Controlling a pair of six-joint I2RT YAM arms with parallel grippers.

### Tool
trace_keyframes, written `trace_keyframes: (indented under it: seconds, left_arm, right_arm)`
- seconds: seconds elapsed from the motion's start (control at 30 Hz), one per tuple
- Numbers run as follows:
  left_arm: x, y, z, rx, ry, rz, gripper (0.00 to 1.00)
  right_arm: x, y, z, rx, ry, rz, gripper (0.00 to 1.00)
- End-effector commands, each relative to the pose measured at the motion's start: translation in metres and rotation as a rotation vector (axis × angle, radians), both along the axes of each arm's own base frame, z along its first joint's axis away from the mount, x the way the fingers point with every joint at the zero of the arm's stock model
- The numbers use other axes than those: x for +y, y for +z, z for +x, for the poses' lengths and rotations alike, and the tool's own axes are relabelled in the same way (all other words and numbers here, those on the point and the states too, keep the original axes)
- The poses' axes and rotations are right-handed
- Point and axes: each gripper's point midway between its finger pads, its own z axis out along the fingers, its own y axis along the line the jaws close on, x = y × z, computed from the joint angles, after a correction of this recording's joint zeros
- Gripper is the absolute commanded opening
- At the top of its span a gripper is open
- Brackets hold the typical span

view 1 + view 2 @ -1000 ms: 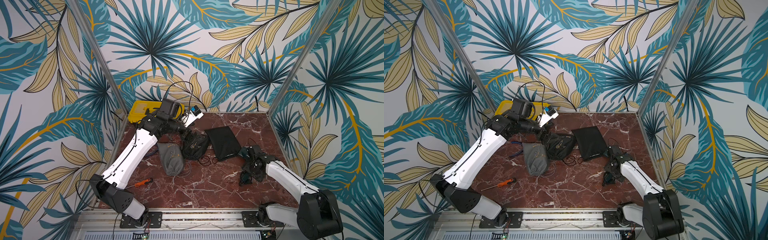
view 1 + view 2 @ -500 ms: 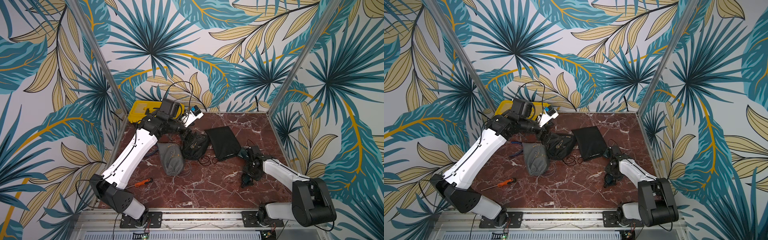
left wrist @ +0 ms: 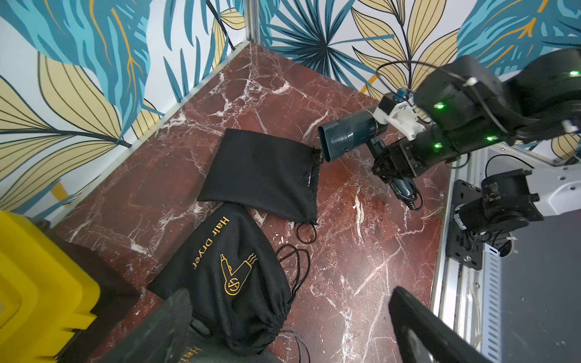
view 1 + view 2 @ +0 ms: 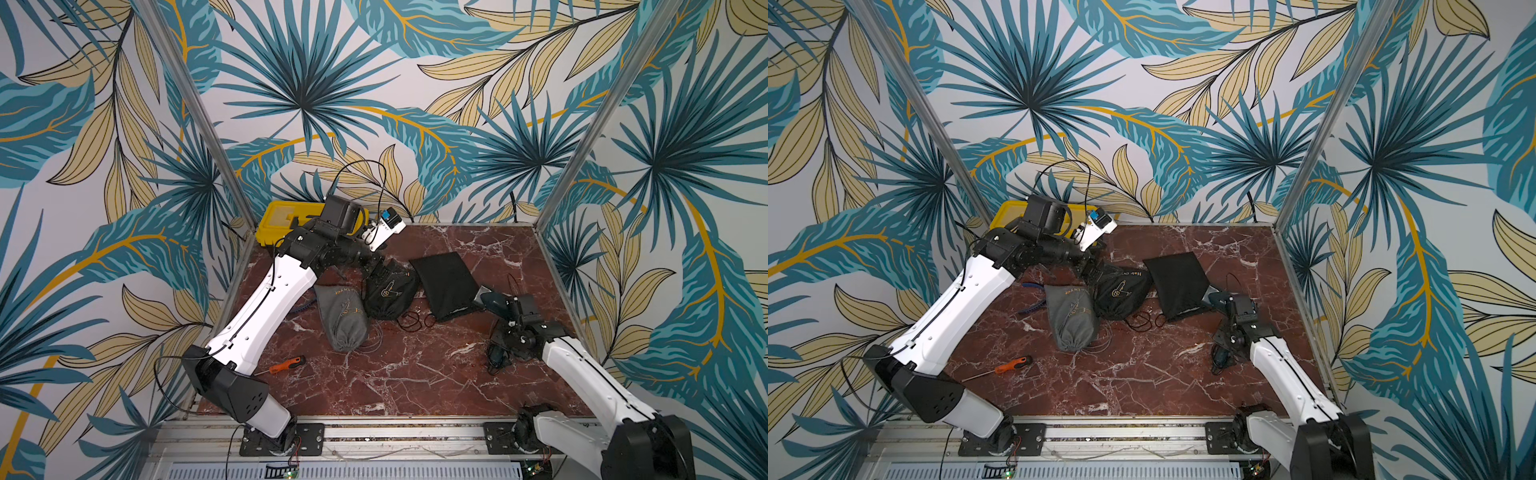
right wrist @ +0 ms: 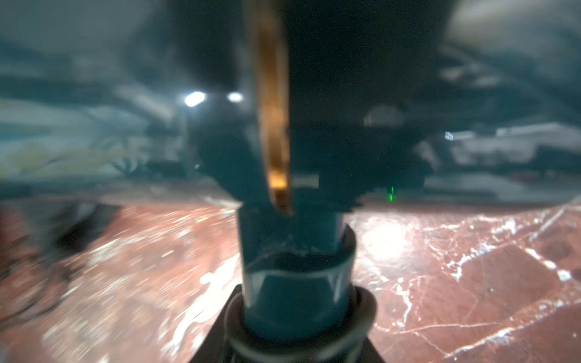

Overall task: Pack away hair dryers
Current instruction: Pick up the hair dryer from the center of the board.

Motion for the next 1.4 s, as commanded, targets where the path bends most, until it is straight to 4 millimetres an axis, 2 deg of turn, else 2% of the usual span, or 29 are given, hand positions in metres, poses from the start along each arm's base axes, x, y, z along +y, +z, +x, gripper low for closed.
trace_keyframes:
  seconds: [0.0,0.13,0.23,0.4,0.5,0.6,0.77,1.03,1.2,1.27,1.37]
  left_arm:
    - [0.003,0.039,0.005,-0.095,0.029,-0.035,0.99]
    - [0.006,0.063,0.008,-0.148,0.043,-0.058,0.99]
    - [0.005,0.081,0.005,-0.171,0.038,-0.087,0.99]
    - [0.002,0.118,-0.006,-0.213,-0.001,-0.157,1.0]
    - [0.007,0.14,-0.008,-0.257,0.017,-0.173,1.0]
    - [0.013,0.152,-0.009,-0.291,0.041,-0.171,0.99]
    - [0.019,0.136,-0.013,-0.273,0.033,-0.109,0.99]
    - [0.001,0.087,-0.038,-0.071,-0.12,-0.131,0.99]
    - [-0.003,0.061,-0.04,-0.022,-0.165,-0.108,0.99]
    - [-0.002,0.057,-0.042,-0.022,-0.18,-0.103,0.99]
    - [0.001,0.058,-0.051,-0.012,-0.226,-0.127,1.0]
  right_arm:
    - [0.024,0.044,0.008,-0.171,0.174,0.066,0.0]
    - [0.039,0.091,0.004,-0.32,0.268,0.094,0.0]
    - [0.051,0.119,0.001,-0.393,0.324,0.117,0.0]
    - [0.079,0.149,-0.004,-0.435,0.448,0.106,0.0]
    - [0.095,0.162,-0.005,-0.441,0.514,0.07,0.0]
    - [0.106,0.171,-0.004,-0.444,0.56,0.044,0.0]
    - [0.119,0.176,-0.003,-0.433,0.622,-0.004,0.0]
    - [0.147,0.185,0.001,-0.435,0.729,-0.128,0.0]
    - [0.167,0.194,0.001,-0.435,0.795,-0.217,0.0]
    - [0.179,0.197,-0.004,-0.44,0.842,-0.242,0.0]
    - [0.184,0.2,-0.005,-0.45,0.857,-0.279,0.0]
